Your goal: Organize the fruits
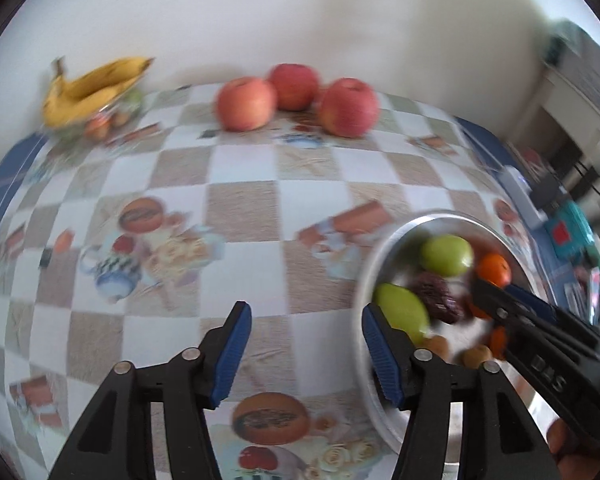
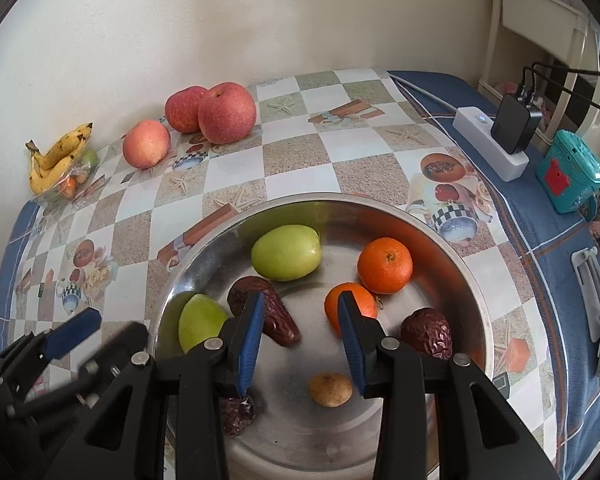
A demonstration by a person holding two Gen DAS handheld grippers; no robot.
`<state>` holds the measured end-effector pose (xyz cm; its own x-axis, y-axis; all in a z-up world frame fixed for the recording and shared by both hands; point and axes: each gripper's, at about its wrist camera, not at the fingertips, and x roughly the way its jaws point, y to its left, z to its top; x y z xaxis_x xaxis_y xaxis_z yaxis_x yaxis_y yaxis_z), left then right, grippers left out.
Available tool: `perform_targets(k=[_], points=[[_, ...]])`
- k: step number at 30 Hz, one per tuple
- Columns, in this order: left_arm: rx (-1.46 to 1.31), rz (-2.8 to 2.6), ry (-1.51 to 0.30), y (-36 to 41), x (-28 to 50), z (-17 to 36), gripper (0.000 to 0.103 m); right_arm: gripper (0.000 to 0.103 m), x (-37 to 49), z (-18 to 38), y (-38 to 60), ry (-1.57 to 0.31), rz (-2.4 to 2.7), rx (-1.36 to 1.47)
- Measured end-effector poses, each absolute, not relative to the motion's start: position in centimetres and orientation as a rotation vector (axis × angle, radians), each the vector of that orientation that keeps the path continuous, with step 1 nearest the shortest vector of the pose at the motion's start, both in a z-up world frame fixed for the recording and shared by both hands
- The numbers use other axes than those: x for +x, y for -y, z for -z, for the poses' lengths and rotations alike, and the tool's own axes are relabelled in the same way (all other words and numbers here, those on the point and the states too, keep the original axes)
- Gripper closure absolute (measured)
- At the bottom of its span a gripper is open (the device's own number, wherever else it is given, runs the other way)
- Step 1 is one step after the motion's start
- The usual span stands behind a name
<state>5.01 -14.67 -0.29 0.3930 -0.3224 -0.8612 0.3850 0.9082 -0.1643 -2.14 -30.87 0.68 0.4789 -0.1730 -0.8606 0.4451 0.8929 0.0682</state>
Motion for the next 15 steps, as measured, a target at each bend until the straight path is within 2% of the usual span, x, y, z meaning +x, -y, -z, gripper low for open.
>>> perform_targets(k=[2,5,6,7,8,10,12,15], points=[[0.064,0.387,-1.100,13.9,5.5,0.8,0.033,0.064,-2.0,-0.8,30.6,-1.005,0.377,0.293],[0.096,0.284,-1.149,13.1,6.0,1.7,0.020,0.064,-1.9,-0.8,30.3,-1.005,0.364,0.283],[0.100,0.258,-1.159,12.7,6.1,2.1,0.011,0.061,-1.8,-0.9,30.1,-1.005,0.359,0.279],[0.100,0.239,-1.167,12.4,6.2,2.4,0.001,0.053,-1.8,-0.9,29.9,-1.005,0.353,0.272],[0.100,0.225,-1.169,12.1,6.2,2.6,0.000,0.049,-1.7,-0.9,29.7,-1.005,0.349,0.265],[0.112,0.204,-1.164,11.8,6.4,2.8,0.000,0.027,-1.5,-0.8,29.3,-1.009,0.347,0.241],[0.132,0.192,-1.153,11.8,6.4,2.7,0.000,0.013,-1.4,-0.6,28.9,-1.012,0.352,0.210],[0.145,0.183,-1.139,11.5,6.3,2.8,0.000,0.009,-1.3,-0.3,28.6,-1.020,0.370,0.174]])
